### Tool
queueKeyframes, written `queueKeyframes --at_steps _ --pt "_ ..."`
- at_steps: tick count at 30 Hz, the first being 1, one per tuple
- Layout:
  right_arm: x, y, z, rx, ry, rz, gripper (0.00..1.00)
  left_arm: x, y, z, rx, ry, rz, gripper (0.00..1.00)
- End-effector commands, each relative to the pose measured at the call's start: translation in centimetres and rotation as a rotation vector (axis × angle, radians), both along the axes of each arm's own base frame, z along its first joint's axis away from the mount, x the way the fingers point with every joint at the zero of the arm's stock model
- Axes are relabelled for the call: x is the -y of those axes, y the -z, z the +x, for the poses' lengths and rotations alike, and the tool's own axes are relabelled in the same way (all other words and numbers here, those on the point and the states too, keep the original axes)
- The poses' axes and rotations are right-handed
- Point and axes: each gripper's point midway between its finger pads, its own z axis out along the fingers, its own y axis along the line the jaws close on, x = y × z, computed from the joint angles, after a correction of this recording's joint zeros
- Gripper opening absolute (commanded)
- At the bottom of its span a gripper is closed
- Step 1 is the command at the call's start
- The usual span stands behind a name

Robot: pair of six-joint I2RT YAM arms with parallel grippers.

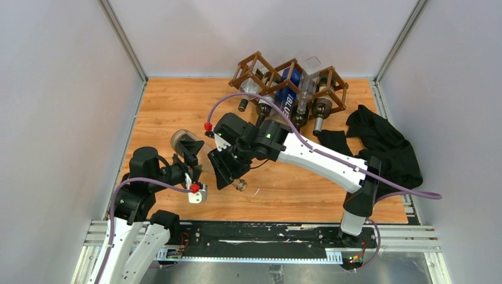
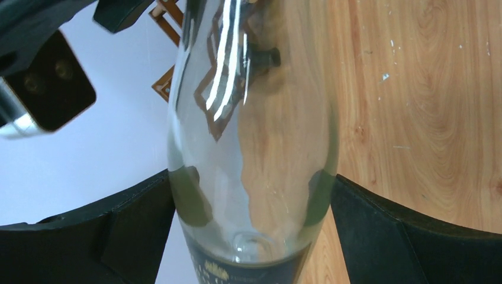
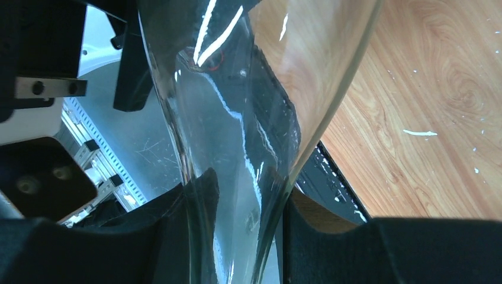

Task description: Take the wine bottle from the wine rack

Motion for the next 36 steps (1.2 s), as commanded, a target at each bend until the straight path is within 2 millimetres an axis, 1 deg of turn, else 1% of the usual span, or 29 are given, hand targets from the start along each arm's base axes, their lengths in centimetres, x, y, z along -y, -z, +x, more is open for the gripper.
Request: queueKeyframes --at_steps 1,5,6,7,8,9,10,11,13,14,16,17,19,20,21,22,25,27,29,30,32,33,36 --pt "-3.1 -5.9 -0.5 0.111 -0.112 0.218 0.00 0.2 1.1 0.2 0.020 0.034 0.064 1.00" --pt "-3.3 -5.0 -1.0 0.097 -0.135 0.199 0.00 0.2 1.1 0.6 0.015 0.038 0.076 0.99" --pt "-3.3 -5.0 -0.9 0.100 -0.134 0.196 0.00 0.3 1.0 0.7 0.019 0.041 0.079 0.96" --pt "-3.3 -4.8 -0.8 0.103 -0.134 0.191 0.00 0.3 1.0 0.8 0.021 0.046 0.084 0.89" --pt "-3.3 -4.7 -0.7 0.108 -0.135 0.187 0.00 0.4 0.9 0.9 0.026 0.051 0.088 0.83" --pt "-3.2 -4.7 -0.5 0.117 -0.131 0.185 0.00 0.4 0.8 1.0 0.031 0.054 0.093 0.73" --pt "-3.1 -4.8 -0.3 0.127 -0.126 0.183 0.06 0.4 0.8 1.0 0.036 0.058 0.096 0.62" --pt "-2.9 -4.9 0.0 0.136 -0.118 0.182 0.15 0.5 0.7 1.0 0.042 0.062 0.100 0.50" --pt "-2.4 -5.3 0.9 0.162 -0.091 0.183 0.42 0.6 0.5 1.0 0.058 0.077 0.104 0.25" --pt "-2.1 -5.7 1.4 0.180 -0.069 0.185 0.50 0.8 0.4 0.9 0.063 0.086 0.101 0.16" --pt "-1.2 -6.4 2.8 0.225 -0.018 0.189 0.62 1.1 0.1 0.9 0.066 0.092 0.071 0.02" --pt "-0.8 -6.6 3.3 0.243 0.006 0.192 0.66 1.2 -0.2 1.0 0.070 0.086 0.045 0.00" --pt "0.4 -7.8 4.2 0.287 0.056 0.213 0.76 1.5 -1.1 1.3 0.082 0.066 -0.022 0.00" --pt "0.7 -8.0 4.7 0.306 0.079 0.215 0.83 1.5 -1.5 1.5 0.078 0.050 -0.061 0.00" --pt "1.5 -8.8 5.1 0.329 0.105 0.233 0.87 1.6 -2.1 1.9 0.074 0.030 -0.106 0.00" --pt "2.1 -9.4 5.5 0.351 0.132 0.247 0.89 1.6 -2.7 2.2 0.061 0.005 -0.158 0.00" --pt "4.1 -11.1 6.7 0.415 0.212 0.281 0.92 1.6 -4.7 3.3 0.002 -0.067 -0.300 0.00" --pt "5.4 -12.4 7.3 0.461 0.262 0.315 0.93 1.3 -6.1 4.0 -0.073 -0.135 -0.410 0.00" --pt "7.0 -13.4 8.2 0.518 0.333 0.336 0.94 1.3 -6.9 4.5 -0.156 -0.188 -0.504 0.00" --pt "7.6 -14.1 8.4 0.542 0.358 0.362 0.94 1.3 -7.1 4.6 -0.201 -0.209 -0.544 0.00" --pt "8.6 -14.9 8.5 0.570 0.389 0.399 0.94 1.5 -7.7 4.7 -0.303 -0.245 -0.642 0.00" --pt "9.0 -14.9 8.3 0.578 0.396 0.414 0.94 1.6 -8.0 4.8 -0.346 -0.257 -0.687 0.00" --pt "9.3 -14.4 8.1 0.593 0.386 0.432 0.95 2.1 -9.0 4.9 -0.472 -0.290 -0.797 0.00"
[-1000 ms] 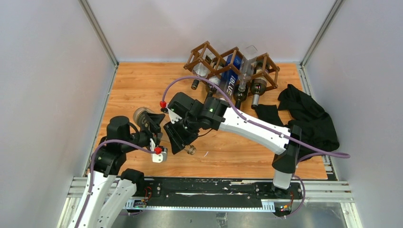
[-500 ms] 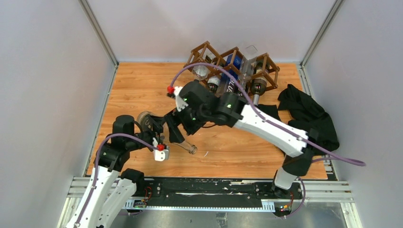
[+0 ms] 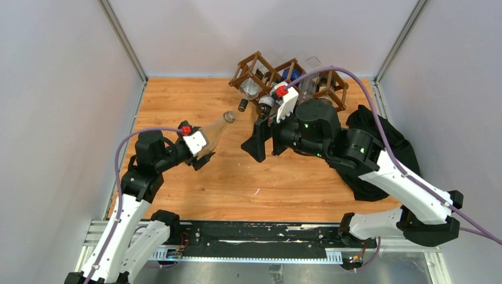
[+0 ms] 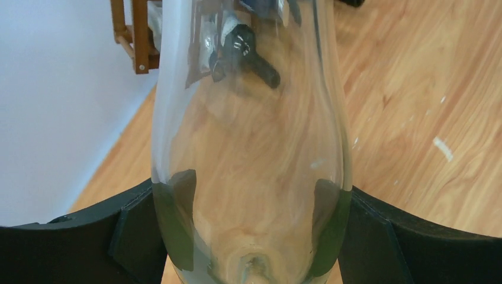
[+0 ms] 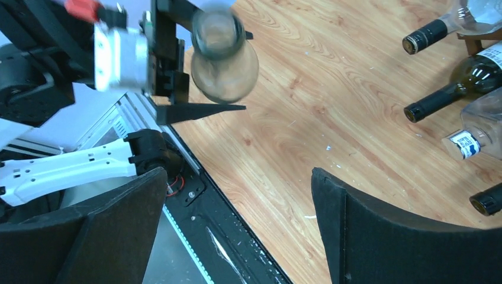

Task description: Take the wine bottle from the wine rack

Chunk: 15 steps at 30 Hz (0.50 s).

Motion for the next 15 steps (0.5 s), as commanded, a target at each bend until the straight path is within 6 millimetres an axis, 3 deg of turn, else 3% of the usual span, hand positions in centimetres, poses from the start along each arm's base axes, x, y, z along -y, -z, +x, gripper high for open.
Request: queueKeyframes --at_steps 1,5,11,15 --pt "0.4 0.3 1.3 0.058 0.052 0.028 0.95 1.3 -9.6 0.3 0.022 -0.052 -0.332 0.00" --pt "-0.3 2.4 0.8 0.044 0.008 0.018 0.95 2.4 -11.7 0.0 -0.126 -0.045 -0.477 0.00" --pt "-2.6 4.7 0.0 0.061 -0.075 0.135 0.96 3.4 -15.5 -0.6 -0.252 -0.026 -0.679 0.00" --pt "-4.2 4.2 -0.1 0.146 -0.095 0.251 0.96 3.8 -16.4 -0.9 -0.311 -0.017 -0.765 0.00"
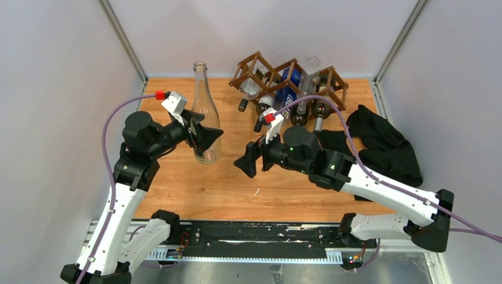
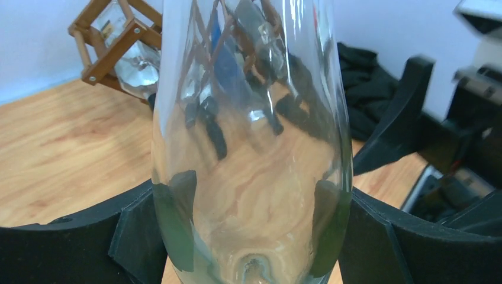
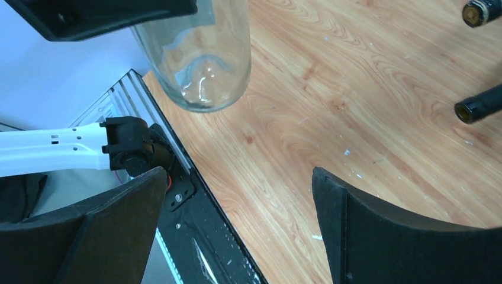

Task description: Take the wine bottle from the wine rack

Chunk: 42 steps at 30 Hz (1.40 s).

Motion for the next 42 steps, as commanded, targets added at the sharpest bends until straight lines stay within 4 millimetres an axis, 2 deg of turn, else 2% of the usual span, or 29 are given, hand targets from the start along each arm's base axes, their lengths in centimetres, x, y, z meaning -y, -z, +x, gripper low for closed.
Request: queueKeyframes --at_steps 1,6,10,15,20,25,27,28,29,31,32,33,36,42 --pt "-2.4 -4.7 -0.1 0.146 -0.043 0.234 0.96 0.9 -7.1 -1.4 0.091 0.038 -0.215 0.00" --pt "-5.1 -5.8 0.6 0.234 -0.016 0.274 0.96 1.0 -7.6 -1.9 0.071 0.045 -0.261 0.00" --pt "-7.9 -5.3 0.7 0.272 -0.004 0.268 0.96 1.0 -8.0 -2.1 0.074 0.047 -0.275 0.00" --pt "-10.0 -4.0 1.7 0.321 0.071 0.201 0.97 1.0 -8.4 -2.5 0.067 0.054 -0.304 0.00" --pt "-11.3 -2.7 3.7 0.334 0.170 0.141 0.97 1.0 -8.5 -2.9 0.067 0.056 -0.316 0.00" --pt "-11.8 -2.5 4.0 0.351 0.185 0.177 0.97 0.8 -8.9 -3.4 0.072 0.056 -0.328 0.00" --pt "-11.7 -2.4 4.0 0.350 0.187 0.186 0.92 0.8 -9.0 -3.5 0.069 0.057 -0.332 0.00" --pt "-11.8 -2.3 3.9 0.352 0.176 0.187 0.85 0.8 -9.0 -3.6 0.065 0.054 -0.337 0.00" --pt "-11.9 -2.3 3.8 0.357 0.166 0.183 0.78 0.7 -8.9 -3.5 0.060 0.051 -0.338 0.06" --pt "-11.7 -2.1 3.7 0.368 0.152 0.165 0.43 0.6 -8.8 -3.5 0.047 0.036 -0.338 0.56" --pt "-11.5 -2.0 3.6 0.373 0.150 0.160 0.17 0.6 -8.6 -3.4 0.038 0.033 -0.328 0.82" --pt "-11.2 -1.8 3.7 0.373 0.158 0.152 0.02 0.5 -8.4 -3.3 0.034 0.025 -0.316 0.96" --pt "-10.5 -1.7 3.5 0.395 0.155 0.138 0.00 0.1 -8.2 -2.7 0.017 -0.016 -0.293 1.00" --pt "-8.9 -1.2 3.3 0.430 0.153 0.113 0.00 0.1 -9.9 -2.7 0.053 -0.008 -0.295 1.00"
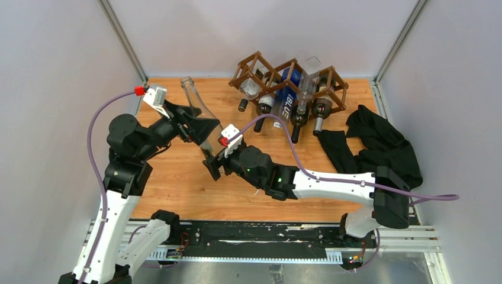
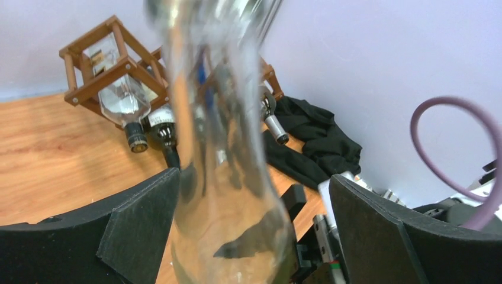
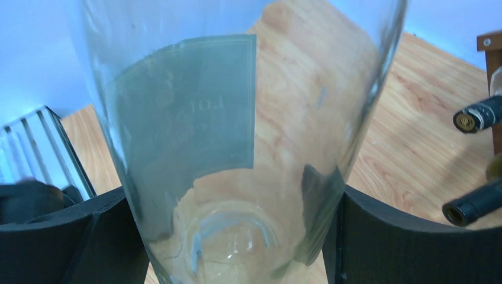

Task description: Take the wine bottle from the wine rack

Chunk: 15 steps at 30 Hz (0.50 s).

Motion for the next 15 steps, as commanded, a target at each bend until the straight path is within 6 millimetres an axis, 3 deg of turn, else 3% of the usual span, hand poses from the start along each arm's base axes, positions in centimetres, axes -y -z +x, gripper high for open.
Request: queueKeyframes --at_steps 1,5,8,15 --pt "1.8 -4.6 0.0 0.080 0.026 0.105 0.00 0.1 -4.5 -1.2 0.137 0.023 -0.028 1.00" --pt "2.1 -4.3 -0.3 0.078 0.018 0.101 0.00 0.4 -4.4 -1.0 0.137 0.041 -0.022 0.95" --pt "2.2 -4.3 -0.4 0.073 0.015 0.105 0.00 0.6 -4.1 -0.9 0.136 0.056 -0.022 0.83" --pt "2.4 -4.1 -0.6 0.074 0.007 0.097 0.00 0.4 -4.1 -0.1 0.129 0.033 -0.028 0.31"
